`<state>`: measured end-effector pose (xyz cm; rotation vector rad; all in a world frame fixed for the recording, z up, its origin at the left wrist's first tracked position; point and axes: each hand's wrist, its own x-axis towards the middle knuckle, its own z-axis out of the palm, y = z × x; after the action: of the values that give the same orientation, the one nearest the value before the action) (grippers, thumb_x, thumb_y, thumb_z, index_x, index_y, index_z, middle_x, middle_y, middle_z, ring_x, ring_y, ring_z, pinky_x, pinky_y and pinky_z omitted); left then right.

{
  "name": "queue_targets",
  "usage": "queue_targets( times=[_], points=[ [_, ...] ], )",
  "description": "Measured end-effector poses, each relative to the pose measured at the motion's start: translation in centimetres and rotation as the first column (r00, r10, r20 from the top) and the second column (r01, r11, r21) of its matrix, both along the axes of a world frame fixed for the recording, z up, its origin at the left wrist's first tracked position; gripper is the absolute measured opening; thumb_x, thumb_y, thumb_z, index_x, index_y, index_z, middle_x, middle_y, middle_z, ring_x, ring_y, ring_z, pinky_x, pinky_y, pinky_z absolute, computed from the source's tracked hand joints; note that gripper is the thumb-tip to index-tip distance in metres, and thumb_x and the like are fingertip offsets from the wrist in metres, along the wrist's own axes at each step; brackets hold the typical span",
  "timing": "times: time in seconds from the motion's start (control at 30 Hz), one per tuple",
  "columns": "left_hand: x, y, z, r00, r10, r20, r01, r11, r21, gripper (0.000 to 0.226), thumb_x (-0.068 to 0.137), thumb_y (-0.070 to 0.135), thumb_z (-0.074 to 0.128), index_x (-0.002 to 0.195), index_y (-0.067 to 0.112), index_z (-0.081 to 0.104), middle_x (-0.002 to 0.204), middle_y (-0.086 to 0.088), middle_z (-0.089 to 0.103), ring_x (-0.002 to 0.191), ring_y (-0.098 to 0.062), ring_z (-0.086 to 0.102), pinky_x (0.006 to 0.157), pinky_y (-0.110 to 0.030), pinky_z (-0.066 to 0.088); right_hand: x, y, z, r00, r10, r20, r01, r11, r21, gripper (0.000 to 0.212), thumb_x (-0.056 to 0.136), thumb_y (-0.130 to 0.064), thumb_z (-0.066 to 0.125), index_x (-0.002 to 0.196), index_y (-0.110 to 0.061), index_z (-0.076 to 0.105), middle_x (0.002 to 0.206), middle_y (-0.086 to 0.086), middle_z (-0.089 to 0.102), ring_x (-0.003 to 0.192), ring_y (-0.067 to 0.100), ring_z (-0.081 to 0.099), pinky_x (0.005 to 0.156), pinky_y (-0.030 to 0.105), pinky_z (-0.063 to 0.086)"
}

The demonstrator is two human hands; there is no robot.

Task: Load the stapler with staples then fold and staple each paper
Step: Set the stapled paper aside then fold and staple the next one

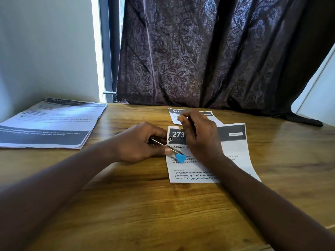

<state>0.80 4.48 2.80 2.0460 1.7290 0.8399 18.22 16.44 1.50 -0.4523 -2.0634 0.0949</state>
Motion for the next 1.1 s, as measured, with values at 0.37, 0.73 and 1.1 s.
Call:
queue_targets(
  times=[0.37,0.73,1.1],
  points=[
    [-0.3,0.1,-2.1,0.988,0.111,0.111,-0.12,0.99,0.075,0.053,0.063,0.074,0.074,0.1,0.036,0.078,0.092,0.013,0.077,0.085,-0.011,0.07,0.085,-0.045,0.058,0.1,0.7,-0.2,1.0,-0.02,0.014,0.022,0.995,-0.094,0.02,0.103,-0.029,0.052,0.097,-0.012,0.061,0.064,-0.017,0.047,0.062,0.008,0.045,0.06,0.027,0.029],
    [0.3,1.0,-2.9,0.956,0.081,0.281,-0.128,0.98,0.154,0.032,0.073,0.054,0.08,0.09,0.026,0.078,0.082,0.002,0.074,0.072,-0.007,0.058,0.072,-0.038,0.054,0.2,0.3,-0.2,0.997,0.043,-0.064,-0.055,0.978,-0.203,0.038,0.107,-0.037,0.034,0.093,-0.018,0.063,0.062,0.0,0.058,0.061,0.014,0.056,0.058,0.029,0.041],
    [0.8,1.3,-2.8,0.958,0.106,0.266,-0.155,0.974,0.166,0.016,0.079,0.034,0.087,0.079,0.025,0.073,0.071,0.008,0.069,0.067,-0.006,0.057,0.069,-0.04,0.055,-1.0,0.0,-0.6,0.999,0.038,0.002,-0.037,0.996,-0.081,0.052,0.105,-0.043,0.031,0.079,-0.01,0.062,0.066,0.002,0.062,0.062,0.023,0.057,0.06,0.043,0.046]
  ],
)
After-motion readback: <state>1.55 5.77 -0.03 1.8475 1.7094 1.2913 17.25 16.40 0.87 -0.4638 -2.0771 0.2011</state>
